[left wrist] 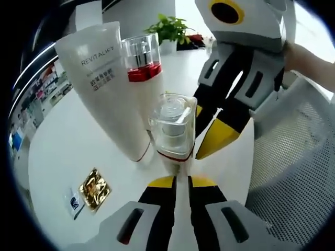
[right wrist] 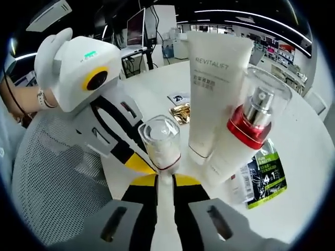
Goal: Arrange the skincare products in the storage area until every visible bottle or jar stands upright without overlapping.
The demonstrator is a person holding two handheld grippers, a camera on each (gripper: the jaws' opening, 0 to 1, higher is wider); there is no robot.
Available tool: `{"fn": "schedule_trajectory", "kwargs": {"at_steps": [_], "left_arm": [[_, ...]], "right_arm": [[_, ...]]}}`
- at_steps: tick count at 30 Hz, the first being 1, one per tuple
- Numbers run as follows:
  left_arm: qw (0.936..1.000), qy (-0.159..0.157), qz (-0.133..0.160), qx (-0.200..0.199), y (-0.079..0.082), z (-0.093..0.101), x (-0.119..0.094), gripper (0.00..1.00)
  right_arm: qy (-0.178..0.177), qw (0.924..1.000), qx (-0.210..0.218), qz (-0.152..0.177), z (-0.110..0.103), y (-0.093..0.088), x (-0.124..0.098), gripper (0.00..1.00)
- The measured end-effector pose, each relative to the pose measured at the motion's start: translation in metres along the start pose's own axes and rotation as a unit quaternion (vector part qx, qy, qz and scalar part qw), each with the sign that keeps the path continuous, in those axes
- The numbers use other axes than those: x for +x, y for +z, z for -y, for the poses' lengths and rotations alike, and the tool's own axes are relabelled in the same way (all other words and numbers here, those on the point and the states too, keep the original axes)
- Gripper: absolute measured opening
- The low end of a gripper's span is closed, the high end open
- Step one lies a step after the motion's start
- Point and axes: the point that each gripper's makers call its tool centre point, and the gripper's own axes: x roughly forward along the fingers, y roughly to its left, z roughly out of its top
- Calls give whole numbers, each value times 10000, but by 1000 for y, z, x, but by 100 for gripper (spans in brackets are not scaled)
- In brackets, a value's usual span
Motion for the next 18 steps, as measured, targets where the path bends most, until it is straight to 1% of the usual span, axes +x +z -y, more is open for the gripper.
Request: {"fn": "schedule_trajectory", "kwargs": {"at_steps": [6,9,12,18], "left_arm": [[10000,-3,25,52,5,-2,5,6],[9999,39,83,83,9,-4,7,8],[9999,-19,77,91,11,-3,9,8],[9999,-12,104,98,16,-5,14,7]], "right_arm": [[-61,10000,39,-32,6,-3,-2,10],[-79,9999,92,-20,9,-4,-3,10],[-125,9999,102,-41,12,-5,-4,9],[-197,9997,175,-22,19,-7,-5,10]]}}
